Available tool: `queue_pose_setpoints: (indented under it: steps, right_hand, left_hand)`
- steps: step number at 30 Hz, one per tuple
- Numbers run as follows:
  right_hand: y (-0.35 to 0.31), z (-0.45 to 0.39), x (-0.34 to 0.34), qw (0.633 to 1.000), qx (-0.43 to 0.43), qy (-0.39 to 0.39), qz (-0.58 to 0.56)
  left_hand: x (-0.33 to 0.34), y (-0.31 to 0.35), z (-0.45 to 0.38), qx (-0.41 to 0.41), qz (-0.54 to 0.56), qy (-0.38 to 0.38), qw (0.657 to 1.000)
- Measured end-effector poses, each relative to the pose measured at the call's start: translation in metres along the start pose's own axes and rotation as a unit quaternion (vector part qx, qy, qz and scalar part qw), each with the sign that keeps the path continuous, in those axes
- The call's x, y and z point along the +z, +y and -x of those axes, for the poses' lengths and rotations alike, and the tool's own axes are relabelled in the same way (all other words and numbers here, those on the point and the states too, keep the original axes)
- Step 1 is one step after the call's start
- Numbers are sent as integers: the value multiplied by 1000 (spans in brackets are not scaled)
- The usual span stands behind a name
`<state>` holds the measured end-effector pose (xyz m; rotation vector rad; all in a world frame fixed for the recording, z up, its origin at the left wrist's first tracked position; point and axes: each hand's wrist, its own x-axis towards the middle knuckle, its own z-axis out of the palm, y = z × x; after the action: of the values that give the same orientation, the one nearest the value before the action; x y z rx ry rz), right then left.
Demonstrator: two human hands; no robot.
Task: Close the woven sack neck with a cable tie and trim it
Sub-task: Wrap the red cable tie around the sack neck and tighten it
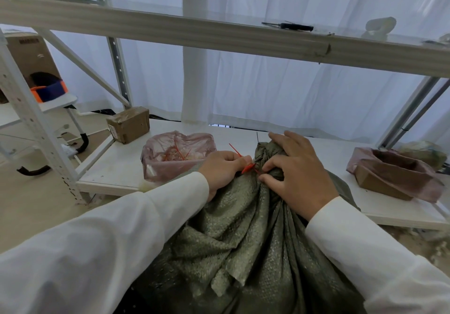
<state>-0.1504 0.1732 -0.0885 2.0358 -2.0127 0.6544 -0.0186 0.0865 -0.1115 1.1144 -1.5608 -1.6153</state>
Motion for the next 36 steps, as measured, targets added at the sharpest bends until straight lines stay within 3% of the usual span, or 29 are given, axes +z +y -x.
queue_pose_setpoints:
  steps: [7,14,21,25,31,36]
  right_hand:
    - [-8,1,17,992,-54,49,101]
    - [-2,0,34,993,-47,108,-5]
    - [-2,5,40,989,-56,138,-12]
    - [0,7,44,989,-58,133,2]
    - [-5,-5,27,997,-46,60,14]
    - [10,-13,16,988,-155,18,11]
  left_hand:
    - [2,-2,-1,2,-12,17,1000]
    - [2,-2,-2,-12,7,15,1000]
    - [-2,0,-1,-62,30,-70,995]
    - [1,-4,0,-53,29,-74,995]
    - [-3,1,-3,-60,-22,-72,995]
    - [-9,2,-5,-66,-26,-86,994]
